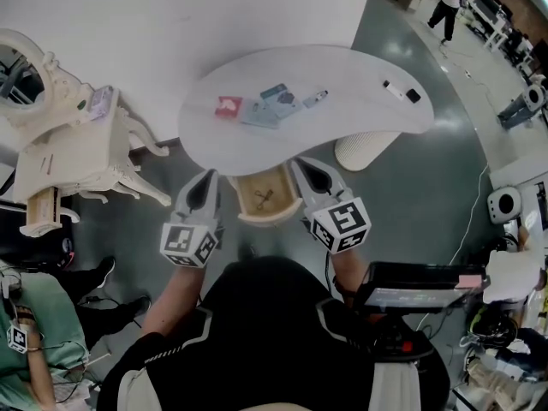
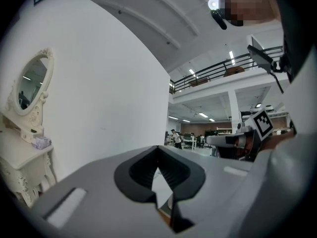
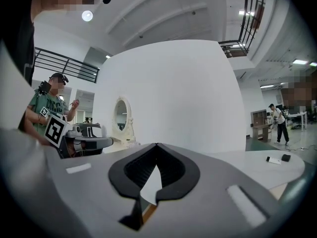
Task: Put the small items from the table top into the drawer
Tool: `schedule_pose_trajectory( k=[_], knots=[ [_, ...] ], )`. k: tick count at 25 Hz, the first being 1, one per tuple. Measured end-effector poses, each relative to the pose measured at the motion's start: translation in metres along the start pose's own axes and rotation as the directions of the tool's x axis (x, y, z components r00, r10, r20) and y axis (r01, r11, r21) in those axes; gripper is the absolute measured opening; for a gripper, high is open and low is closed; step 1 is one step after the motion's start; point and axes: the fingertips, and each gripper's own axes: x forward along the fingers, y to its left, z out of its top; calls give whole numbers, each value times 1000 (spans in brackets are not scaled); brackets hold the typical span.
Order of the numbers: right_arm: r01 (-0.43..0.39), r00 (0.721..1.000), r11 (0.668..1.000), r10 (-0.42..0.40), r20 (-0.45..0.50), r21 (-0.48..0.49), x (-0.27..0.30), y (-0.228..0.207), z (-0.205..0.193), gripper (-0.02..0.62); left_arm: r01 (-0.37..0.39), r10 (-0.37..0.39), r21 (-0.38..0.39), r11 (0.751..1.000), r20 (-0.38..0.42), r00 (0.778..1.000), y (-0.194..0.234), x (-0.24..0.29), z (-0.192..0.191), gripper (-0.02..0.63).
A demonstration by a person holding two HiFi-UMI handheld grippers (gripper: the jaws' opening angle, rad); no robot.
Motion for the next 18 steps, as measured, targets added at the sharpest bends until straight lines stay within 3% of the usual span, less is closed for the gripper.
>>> schedule_pose_trajectory(
  k=[18],
  knots=[
    [-14, 999, 1000, 14, 29, -12, -1, 6, 11, 0, 26, -27, -11, 1000, -23, 999, -7, -13, -1, 0]
  ],
)
